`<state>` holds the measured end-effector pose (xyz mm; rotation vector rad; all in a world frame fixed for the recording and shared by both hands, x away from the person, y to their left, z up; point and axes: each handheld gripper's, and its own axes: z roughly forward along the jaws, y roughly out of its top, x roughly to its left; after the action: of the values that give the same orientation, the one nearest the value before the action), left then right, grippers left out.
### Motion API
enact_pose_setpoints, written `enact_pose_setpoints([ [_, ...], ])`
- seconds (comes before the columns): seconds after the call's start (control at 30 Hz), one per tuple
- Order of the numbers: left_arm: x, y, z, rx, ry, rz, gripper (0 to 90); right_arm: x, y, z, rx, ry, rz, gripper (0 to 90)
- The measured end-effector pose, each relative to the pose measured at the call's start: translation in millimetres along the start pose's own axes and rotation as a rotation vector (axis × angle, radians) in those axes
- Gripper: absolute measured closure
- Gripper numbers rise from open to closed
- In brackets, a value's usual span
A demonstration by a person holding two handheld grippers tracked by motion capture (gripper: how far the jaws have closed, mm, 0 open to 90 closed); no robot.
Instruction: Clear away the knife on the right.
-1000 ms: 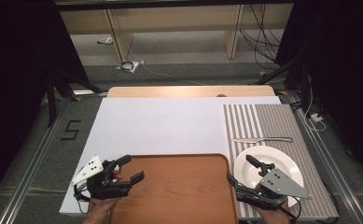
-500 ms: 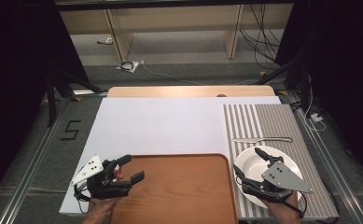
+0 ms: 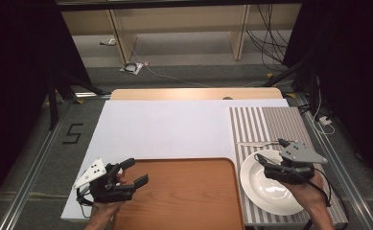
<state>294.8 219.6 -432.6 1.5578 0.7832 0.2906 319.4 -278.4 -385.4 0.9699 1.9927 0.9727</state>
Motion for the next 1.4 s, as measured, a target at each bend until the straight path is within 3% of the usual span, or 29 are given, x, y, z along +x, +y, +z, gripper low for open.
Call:
enact_pose_setpoints([
  [0.13, 0.5, 0.0, -0.1, 0.0, 0.001, -0.001, 16.2, -12.6, 3.4, 7.2, 0.055, 0.009, 0.009, 21.2],
  [0.2, 2.3, -0.6, 0.2, -0.001, 0.002, -0.015, 16.1, -24.8, 7.0, 17.7, 0.123, 0.026, 0.013, 21.1],
  [0.23, 2.3, -0.6, 0.2, -0.001, 0.002, -0.015, 16.2, -24.8, 7.0, 17.7, 0.123, 0.026, 0.013, 21.1],
  [0.27, 3.5, -1.1, 0.5, 0.002, 0.008, -0.018, 16.2, -31.9, 8.2, 25.7, 0.171, 0.026, 0.014, 21.3],
  [0.53, 4.3, -0.2, -1.1, -0.012, 0.009, -0.021, 16.2, -59.6, 8.9, 47.9, 0.275, 0.025, 0.038, 22.4],
  [0.83, 3.6, 0.1, -0.9, -0.017, 0.007, -0.021, 16.2, -90.8, 7.0, 82.7, 0.442, 0.057, 0.069, 25.2],
  [0.93, 3.9, 0.2, -0.9, -0.018, 0.006, -0.023, 16.2, -95.4, 5.4, 90.1, 0.473, 0.068, 0.075, 25.6],
  [1.03, 3.8, 0.3, -1.3, -0.018, 0.005, -0.021, 16.2, -102.8, 0.0, 105.3, 0.547, 0.084, 0.076, 27.1],
  [1.4, 3.4, 0.2, -0.7, -0.015, 0.002, -0.021, 16.2, -109.2, -9.2, 130.3, 0.663, 0.105, 0.055, 28.4],
])
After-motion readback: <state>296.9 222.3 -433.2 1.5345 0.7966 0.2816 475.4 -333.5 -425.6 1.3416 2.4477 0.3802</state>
